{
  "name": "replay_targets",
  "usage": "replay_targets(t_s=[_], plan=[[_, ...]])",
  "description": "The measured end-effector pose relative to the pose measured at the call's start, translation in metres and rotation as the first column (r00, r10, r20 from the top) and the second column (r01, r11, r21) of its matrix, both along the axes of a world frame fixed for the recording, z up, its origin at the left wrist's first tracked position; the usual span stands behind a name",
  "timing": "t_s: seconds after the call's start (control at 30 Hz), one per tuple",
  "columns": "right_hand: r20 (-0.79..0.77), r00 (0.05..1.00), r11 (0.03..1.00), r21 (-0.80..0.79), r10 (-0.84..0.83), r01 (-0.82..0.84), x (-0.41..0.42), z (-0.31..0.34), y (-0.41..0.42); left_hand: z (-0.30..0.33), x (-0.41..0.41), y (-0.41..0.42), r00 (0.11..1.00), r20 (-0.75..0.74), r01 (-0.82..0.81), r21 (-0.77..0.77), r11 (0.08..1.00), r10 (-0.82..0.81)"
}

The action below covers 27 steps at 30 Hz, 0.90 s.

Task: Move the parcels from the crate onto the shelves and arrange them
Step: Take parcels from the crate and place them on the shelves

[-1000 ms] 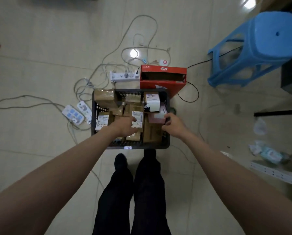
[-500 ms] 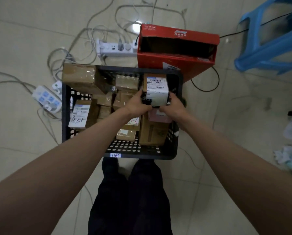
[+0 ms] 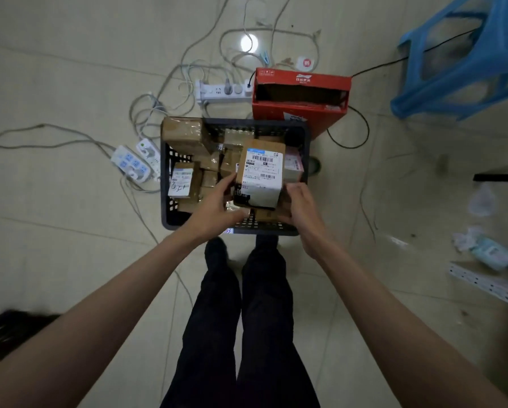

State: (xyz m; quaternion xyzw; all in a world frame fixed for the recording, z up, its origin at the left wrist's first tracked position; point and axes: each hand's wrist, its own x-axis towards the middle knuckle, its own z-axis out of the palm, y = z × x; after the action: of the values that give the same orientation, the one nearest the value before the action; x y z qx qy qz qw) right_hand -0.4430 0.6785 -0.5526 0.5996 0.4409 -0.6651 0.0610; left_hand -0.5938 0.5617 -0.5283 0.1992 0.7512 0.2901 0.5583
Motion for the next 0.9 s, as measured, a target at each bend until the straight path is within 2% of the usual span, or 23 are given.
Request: replay_targets(t_s=[0.23,0.33,0.53,0.73,0.9], plan=[[-0.201,0.957,0.977,-0.063,-0.210,0.202,0.019,0.122,-0.013,0.129,0.016,-0.021,0.996,-0.087,0.034,0.133,0.991,-0.023],[-0.274,0.923,0.963,-0.072,-0.268,0.259,0.033,0.164,-0.011,0.172,0.024,-0.019,0.998,-0.069,0.016,0.212,0.977,-0.001],[-0.387,0.874,0.950,-0.024,-0.296,0.311,0.068,0.235,-0.011,0.241,0.026,-0.002,0.997,-0.070,0.053,0.294,0.954,-0.034],[-0.485,0.805,0.889,0.108,-0.343,0.444,0.083,0.296,-0.049,0.283,0.031,0.014,0.975,0.017,0.204,0.339,0.919,-0.222],[-0.500,0.744,0.781,0.191,-0.443,0.594,0.094,0.334,-0.088,0.313,0.043,0.004,0.931,-0.048,0.346,0.435,0.831,-0.362]])
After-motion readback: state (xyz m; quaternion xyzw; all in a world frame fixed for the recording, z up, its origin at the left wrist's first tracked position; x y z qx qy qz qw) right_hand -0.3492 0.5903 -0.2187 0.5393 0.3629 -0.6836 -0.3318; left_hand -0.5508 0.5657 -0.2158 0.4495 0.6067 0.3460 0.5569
